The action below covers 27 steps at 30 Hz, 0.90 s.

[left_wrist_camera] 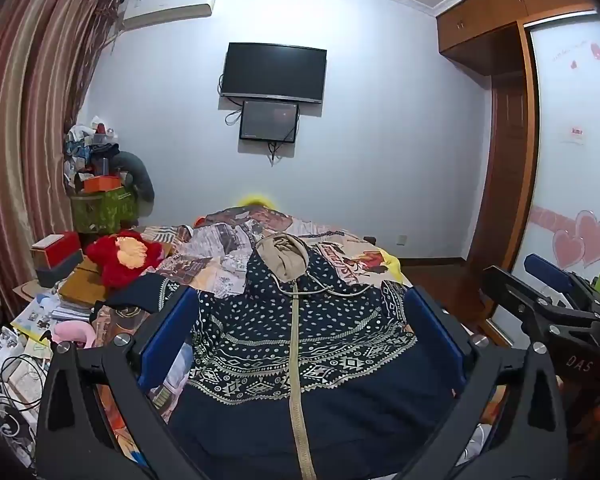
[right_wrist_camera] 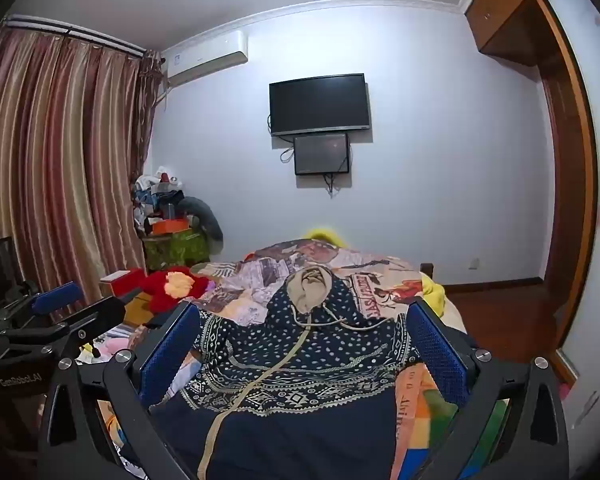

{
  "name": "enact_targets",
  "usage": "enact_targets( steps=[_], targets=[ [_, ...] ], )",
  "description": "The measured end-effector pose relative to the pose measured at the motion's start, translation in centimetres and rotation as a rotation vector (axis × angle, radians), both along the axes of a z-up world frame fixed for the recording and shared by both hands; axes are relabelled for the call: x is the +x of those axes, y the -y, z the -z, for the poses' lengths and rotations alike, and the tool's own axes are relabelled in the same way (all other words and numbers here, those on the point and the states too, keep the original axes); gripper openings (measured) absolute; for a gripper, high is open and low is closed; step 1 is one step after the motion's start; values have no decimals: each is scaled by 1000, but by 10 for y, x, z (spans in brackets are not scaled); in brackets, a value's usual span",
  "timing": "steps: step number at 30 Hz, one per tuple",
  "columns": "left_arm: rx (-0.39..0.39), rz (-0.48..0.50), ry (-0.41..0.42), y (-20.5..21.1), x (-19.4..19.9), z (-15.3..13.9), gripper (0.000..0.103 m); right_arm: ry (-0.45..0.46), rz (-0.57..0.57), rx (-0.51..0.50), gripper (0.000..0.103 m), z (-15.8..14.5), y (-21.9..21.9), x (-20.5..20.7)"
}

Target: Fold large clothes

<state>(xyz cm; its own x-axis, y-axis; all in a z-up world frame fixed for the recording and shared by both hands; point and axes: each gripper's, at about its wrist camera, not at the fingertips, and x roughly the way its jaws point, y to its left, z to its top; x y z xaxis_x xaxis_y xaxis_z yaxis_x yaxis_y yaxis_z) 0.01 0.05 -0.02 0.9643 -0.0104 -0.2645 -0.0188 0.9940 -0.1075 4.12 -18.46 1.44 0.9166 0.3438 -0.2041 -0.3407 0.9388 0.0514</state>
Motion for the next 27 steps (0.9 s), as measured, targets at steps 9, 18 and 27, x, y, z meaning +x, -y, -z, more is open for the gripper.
enact_targets(
  steps=[9,18,27],
  targets=[
    [-12,-7,-8,0,-2,-4,103,-10,2,2,103,2,2,1],
    [-18,-6,-12,-3,5,4,103,-9,4,-2,103,1,5,0],
    [-27,-8,-16,-5,5,6,103,-5,16,-3,103,-1,7,5]
  ],
)
